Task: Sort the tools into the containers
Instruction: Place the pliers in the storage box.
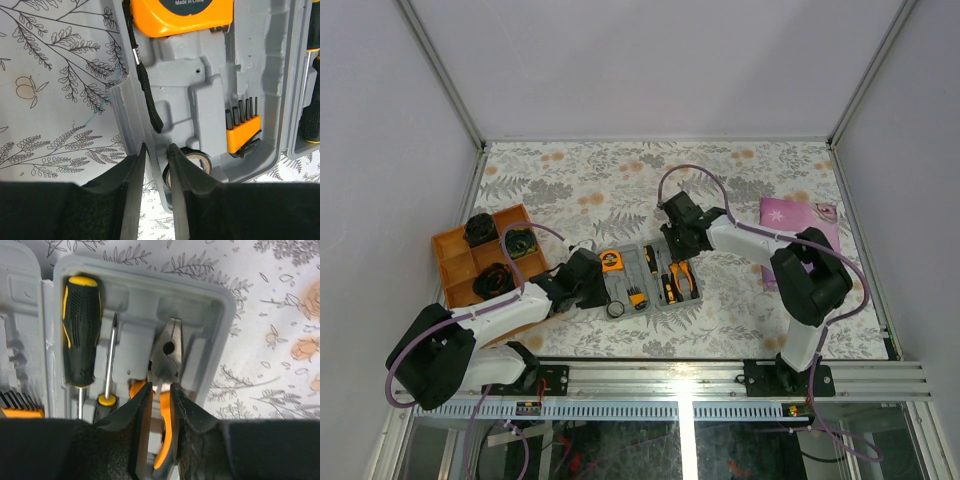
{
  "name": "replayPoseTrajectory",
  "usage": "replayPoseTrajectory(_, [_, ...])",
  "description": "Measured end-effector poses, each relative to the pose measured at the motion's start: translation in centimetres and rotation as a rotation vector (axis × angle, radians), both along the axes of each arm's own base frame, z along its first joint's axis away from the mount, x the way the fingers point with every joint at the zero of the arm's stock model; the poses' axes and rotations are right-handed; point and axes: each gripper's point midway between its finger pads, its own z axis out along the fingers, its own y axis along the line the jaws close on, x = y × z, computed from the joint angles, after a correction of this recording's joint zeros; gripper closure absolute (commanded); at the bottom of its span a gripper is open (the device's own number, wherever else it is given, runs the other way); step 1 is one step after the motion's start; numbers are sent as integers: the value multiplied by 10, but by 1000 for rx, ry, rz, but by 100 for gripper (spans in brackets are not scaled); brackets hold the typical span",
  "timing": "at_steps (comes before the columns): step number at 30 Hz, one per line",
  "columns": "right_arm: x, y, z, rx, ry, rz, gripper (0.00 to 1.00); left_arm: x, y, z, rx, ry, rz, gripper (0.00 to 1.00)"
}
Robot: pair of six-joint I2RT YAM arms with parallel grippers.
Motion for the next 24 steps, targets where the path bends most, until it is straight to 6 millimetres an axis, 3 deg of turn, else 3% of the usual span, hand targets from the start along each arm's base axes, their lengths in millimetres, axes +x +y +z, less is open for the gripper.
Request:
replayPoseTrajectory(9, [1,-6,46,52,-95,-35,60,0,0,0,-1,-1,0,77])
replayPoseTrajectory(17, [-24,-20,21,11,-17,-47,58,0,0,0,-1,-1,0,77])
replayPoseTrajectory(24, [-30,-15,18,21,1,-36,58,0,0,0,-1,0,0,77])
